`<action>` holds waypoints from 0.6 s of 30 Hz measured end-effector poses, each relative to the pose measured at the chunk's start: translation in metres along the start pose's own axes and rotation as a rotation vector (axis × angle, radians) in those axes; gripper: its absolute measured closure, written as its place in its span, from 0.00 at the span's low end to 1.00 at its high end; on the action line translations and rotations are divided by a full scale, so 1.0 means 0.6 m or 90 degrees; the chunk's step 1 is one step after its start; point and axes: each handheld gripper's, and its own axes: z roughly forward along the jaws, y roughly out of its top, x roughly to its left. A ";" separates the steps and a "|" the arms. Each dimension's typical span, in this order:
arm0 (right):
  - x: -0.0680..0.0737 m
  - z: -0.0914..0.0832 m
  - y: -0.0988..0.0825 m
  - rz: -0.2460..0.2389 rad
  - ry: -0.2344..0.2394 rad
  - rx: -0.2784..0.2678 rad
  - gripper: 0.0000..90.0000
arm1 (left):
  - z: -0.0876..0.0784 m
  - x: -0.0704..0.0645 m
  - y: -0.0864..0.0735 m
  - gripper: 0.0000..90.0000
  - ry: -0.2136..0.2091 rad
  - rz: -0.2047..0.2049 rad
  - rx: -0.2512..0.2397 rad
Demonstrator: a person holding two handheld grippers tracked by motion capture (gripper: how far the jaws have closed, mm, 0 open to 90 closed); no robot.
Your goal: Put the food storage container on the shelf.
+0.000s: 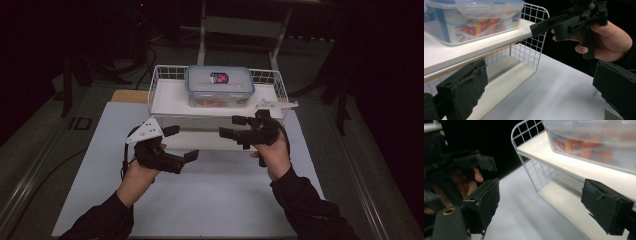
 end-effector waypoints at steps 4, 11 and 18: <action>0.000 -0.013 -0.025 -0.021 -0.003 -0.004 0.16 | 0.004 -0.011 -0.011 0.00 -0.018 0.009 0.005; -0.002 -0.033 -0.090 -0.059 -0.025 -0.002 0.16 | 0.011 -0.021 -0.040 0.00 -0.034 0.023 0.022; -0.007 -0.038 -0.138 -0.065 -0.021 0.017 0.16 | 0.014 -0.016 -0.079 0.00 -0.053 0.002 0.036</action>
